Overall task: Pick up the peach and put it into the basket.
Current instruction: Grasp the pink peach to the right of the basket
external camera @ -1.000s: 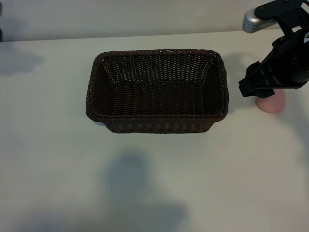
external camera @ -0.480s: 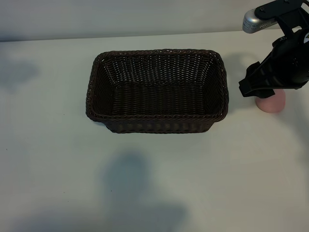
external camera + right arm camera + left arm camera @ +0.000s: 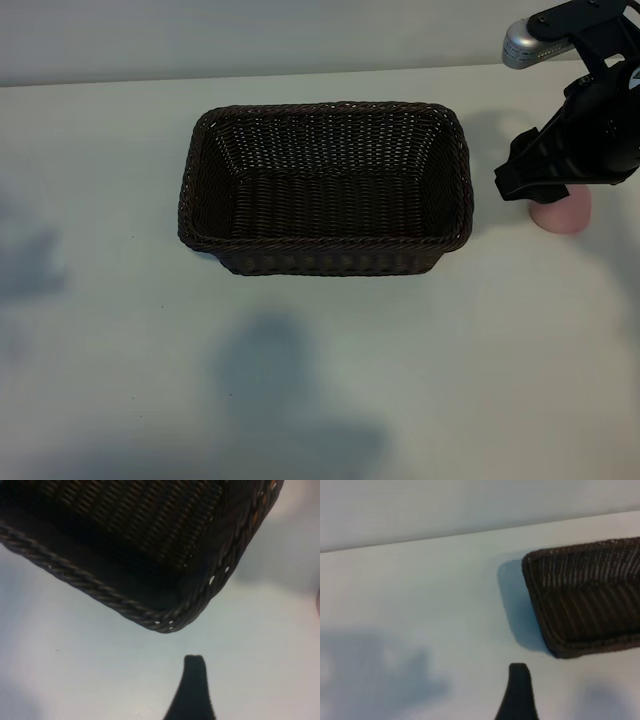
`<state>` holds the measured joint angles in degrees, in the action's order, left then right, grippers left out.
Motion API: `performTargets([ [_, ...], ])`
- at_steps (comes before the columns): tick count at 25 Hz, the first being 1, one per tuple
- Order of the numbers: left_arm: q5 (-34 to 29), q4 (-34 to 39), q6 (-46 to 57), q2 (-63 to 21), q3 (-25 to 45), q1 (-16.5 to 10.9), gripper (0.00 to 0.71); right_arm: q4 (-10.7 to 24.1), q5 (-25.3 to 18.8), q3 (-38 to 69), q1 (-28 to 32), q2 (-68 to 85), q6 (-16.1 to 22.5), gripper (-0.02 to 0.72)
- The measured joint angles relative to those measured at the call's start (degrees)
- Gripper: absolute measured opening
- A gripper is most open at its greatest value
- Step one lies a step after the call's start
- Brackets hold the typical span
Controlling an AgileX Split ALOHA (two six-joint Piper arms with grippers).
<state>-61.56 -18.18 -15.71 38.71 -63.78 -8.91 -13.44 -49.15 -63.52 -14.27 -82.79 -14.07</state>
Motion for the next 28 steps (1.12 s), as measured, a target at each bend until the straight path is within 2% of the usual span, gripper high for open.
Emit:
performTargets([
  [5, 0.13, 4.61, 4.53, -11.34, 10.97, 0.0, 0.59, 0.0, 0.0, 0.0, 0.0, 0.0, 0.0, 0.595],
  [10, -0.44, 6.61, 5.43, -20.29, 18.63, 0.0, 0.59, 0.0, 0.0, 0.0, 0.0, 0.0, 0.0, 0.595],
  [19, -0.52, 7.93, 5.59, -30.58, 28.8, 0.0, 0.59, 0.0, 0.0, 0.0, 0.0, 0.0, 0.0, 0.595],
  [23, -1.43, 8.74, 6.06, -34.6, 31.42, 0.0, 0.59, 0.0, 0.0, 0.0, 0.0, 0.0, 0.0, 0.595],
  [28, -2.7, 13.25, 9.2, -37.03, 33.34, 0.0, 0.589, 0.0, 0.0, 0.0, 0.0, 0.0, 0.0, 0.595],
])
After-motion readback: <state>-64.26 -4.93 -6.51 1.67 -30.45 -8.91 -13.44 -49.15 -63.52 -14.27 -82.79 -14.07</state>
